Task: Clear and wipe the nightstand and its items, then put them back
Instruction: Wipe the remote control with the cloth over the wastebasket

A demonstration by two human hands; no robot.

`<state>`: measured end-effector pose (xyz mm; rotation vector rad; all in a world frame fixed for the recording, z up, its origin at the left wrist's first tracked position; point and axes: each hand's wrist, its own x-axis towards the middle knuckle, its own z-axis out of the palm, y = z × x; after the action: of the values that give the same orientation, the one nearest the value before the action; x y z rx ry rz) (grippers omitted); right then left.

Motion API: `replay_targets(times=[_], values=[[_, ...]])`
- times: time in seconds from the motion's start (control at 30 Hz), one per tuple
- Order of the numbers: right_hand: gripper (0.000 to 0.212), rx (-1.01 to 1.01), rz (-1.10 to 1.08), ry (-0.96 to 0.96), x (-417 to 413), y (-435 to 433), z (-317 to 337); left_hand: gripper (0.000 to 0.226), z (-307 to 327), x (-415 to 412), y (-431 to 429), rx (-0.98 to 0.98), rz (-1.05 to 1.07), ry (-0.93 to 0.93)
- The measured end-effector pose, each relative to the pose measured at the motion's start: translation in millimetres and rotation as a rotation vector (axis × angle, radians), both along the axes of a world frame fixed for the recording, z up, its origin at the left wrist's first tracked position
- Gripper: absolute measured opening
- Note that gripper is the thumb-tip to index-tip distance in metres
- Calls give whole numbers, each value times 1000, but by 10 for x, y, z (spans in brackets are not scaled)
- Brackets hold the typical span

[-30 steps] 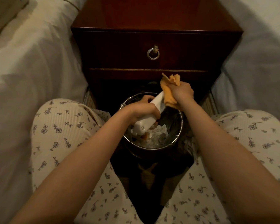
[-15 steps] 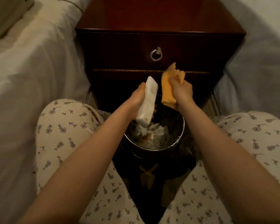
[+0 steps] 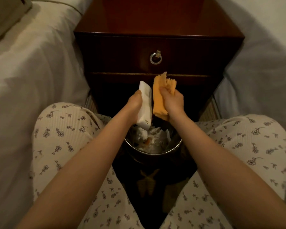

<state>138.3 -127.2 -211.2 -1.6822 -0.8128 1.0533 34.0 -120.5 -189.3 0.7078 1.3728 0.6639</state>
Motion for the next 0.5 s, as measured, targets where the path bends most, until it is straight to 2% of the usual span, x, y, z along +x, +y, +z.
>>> replay_targets(times=[0.03, 0.13, 0.27, 0.3, 0.4, 0.43, 0.5], values=[[28, 17, 56, 4, -9, 1, 5, 47, -14, 13, -4, 7, 0, -3], [31, 24, 245, -265, -22, -36, -52, 46, -17, 29, -24, 23, 20, 7], [33, -69, 253, -546, -9, -47, -183, 52, -71, -31, 29, -4, 45, 49], [31, -74, 198, -517, -7, -47, -180, 52, -69, -36, 44, 2, 48, 48], [26, -50, -12, -79, -42, -50, -101, 53, -59, -32, 69, 17, 49, 51], [23, -24, -16, 18, -67, -56, -82, 53, -62, -26, 76, 20, 54, 44], [20, 38, 105, -26, -109, -72, -101, 50, -61, -13, 70, 26, 64, 46]])
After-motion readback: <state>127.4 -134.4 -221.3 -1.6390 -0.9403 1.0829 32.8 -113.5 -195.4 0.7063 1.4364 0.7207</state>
